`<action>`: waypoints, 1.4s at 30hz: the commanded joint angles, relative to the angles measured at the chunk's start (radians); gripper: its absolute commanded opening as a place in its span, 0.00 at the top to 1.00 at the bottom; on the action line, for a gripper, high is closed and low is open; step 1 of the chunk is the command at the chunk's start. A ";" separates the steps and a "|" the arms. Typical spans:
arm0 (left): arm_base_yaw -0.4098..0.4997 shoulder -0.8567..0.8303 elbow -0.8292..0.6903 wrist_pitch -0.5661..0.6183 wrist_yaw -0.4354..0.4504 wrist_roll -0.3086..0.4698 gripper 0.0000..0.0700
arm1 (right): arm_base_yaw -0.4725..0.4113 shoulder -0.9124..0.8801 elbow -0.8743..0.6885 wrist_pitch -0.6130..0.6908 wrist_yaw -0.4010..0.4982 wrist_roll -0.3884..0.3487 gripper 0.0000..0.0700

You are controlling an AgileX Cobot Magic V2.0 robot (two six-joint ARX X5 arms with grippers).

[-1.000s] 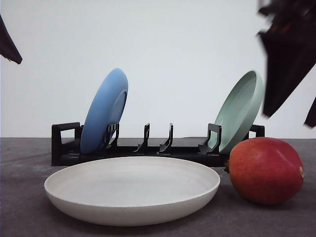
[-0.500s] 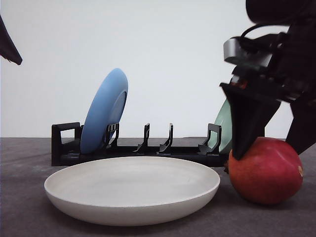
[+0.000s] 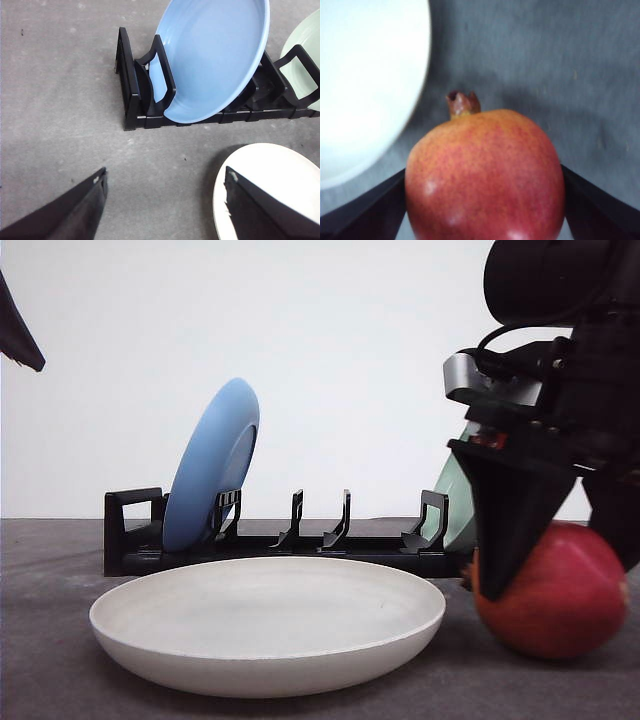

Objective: Place pomegranate in white plate

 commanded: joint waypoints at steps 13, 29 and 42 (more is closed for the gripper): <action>0.000 0.006 0.011 0.008 0.000 -0.001 0.38 | 0.132 0.020 0.214 0.073 -0.084 -0.055 0.34; 0.000 0.006 0.011 0.008 0.000 -0.001 0.38 | 0.294 0.210 0.214 0.349 -0.060 -0.061 0.34; 0.000 0.006 0.011 0.008 0.000 -0.001 0.38 | 0.296 0.275 0.214 0.348 -0.045 -0.055 0.34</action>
